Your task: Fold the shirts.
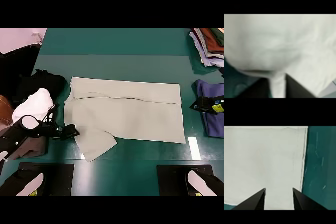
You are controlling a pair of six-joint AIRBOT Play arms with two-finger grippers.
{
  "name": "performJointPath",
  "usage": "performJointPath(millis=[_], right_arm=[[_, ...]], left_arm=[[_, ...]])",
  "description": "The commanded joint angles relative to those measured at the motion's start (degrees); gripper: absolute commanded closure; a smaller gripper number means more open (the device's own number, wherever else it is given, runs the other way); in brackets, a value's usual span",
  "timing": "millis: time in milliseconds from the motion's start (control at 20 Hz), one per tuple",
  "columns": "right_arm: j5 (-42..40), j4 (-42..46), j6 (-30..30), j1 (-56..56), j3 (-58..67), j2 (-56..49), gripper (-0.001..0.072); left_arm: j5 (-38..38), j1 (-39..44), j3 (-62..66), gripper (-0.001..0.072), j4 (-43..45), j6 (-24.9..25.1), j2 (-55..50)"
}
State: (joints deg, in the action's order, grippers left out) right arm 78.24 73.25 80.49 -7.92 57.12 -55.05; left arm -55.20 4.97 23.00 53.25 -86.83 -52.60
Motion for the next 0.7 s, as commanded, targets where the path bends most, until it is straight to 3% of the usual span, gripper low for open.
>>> performJointPath(millis=[0,250,350,500,650], right_arm=[[1.99,2.38,0.00,-0.02,-0.09,1.22,0.0315],[4.35,4.83,0.00,-7.13,-9.49,1.20,0.0315],[3.96,4.66,0.00,-14.27,-15.85,0.70,0.0188],[3.54,4.24,-0.15,-19.61,-22.58,-3.52,0.0193],[-0.37,-1.95,-2.14,-18.62,-25.53,-7.76,0.0211]], left_arm=[[-0.79,1.40,0.90,0.0683,-2.62,0.31,0.22],[-9.05,1.40,8.26,0.0684,5.07,0.28,0.24],[-10.21,1.42,9.70,0.0684,6.32,0.31,0.24],[-9.44,1.40,9.84,0.0684,6.40,0.59,0.22],[-9.44,1.40,9.84,0.0683,6.36,1.36,0.22]])
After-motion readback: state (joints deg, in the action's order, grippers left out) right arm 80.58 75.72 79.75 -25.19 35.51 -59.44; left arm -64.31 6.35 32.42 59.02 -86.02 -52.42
